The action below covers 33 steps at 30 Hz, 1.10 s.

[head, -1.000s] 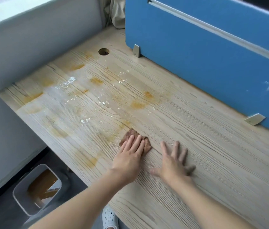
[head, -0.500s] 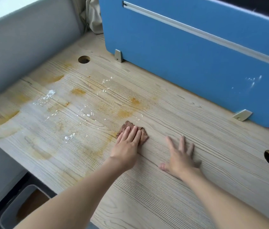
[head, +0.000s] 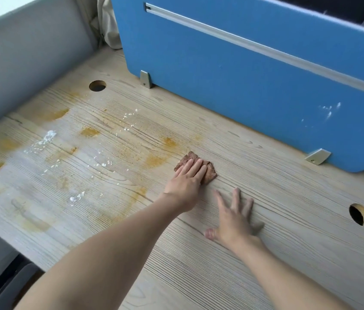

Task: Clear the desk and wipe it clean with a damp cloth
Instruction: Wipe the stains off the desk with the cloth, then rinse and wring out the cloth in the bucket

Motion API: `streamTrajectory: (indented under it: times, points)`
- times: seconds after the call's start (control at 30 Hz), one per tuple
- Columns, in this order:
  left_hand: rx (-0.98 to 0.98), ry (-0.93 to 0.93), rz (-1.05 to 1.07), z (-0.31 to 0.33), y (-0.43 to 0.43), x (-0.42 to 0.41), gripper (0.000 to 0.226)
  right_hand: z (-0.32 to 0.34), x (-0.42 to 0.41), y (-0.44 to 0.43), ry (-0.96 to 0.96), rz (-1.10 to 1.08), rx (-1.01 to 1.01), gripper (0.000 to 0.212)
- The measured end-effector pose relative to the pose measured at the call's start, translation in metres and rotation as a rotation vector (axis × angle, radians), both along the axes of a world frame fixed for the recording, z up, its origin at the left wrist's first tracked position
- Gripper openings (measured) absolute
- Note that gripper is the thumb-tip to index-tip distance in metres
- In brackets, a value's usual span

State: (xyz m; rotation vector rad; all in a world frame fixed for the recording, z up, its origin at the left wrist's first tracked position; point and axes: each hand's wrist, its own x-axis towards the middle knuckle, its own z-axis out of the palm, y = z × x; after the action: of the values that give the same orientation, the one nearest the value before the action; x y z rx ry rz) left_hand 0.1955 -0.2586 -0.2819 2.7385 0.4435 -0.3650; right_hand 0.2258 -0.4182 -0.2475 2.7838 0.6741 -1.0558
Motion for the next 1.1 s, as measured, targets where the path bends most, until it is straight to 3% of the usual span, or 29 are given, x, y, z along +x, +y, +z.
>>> streamTrajectory:
  times: [0.3, 0.4, 0.57, 0.7, 0.8, 0.87, 0.93, 1.1]
  points:
    - [0.059, -0.13, 0.326, 0.006, -0.017, -0.037, 0.055, 0.002, 0.001, 0.0, 0.014, 0.01, 0.001, 0.114]
    - [-0.009, -0.166, 0.411, 0.005, -0.032, -0.056, 0.053, 0.005, 0.002, 0.001, 0.02, 0.006, 0.02, 0.114]
    - [-0.478, -0.467, 0.801, 0.035, -0.051, -0.089, 0.034, 0.008, -0.008, -0.006, -0.016, 0.006, 0.059, 0.106]
    - [-1.031, -0.558, 1.051, 0.067, -0.055, -0.132, 0.027, 0.016, -0.046, -0.002, -0.149, 0.075, 0.295, 0.052]
    - [-1.466, -0.67, 1.285, 0.088, -0.056, -0.168, 0.026, 0.03, -0.087, 0.015, 0.091, -0.093, 0.667, 0.037]
    - [-1.702, -0.788, 1.349, 0.095, -0.051, -0.202, 0.033, 0.046, -0.119, 0.032, 0.264, -0.157, 0.787, 0.031]
    - [-1.79, -0.883, 1.368, 0.094, -0.043, -0.235, 0.039, 0.057, -0.149, 0.048, 0.364, -0.083, 0.808, 0.024]
    - [-1.748, -1.049, 1.519, 0.084, -0.014, -0.343, 0.038, 0.063, -0.246, 0.093, 0.456, 0.049, 0.812, 0.025]
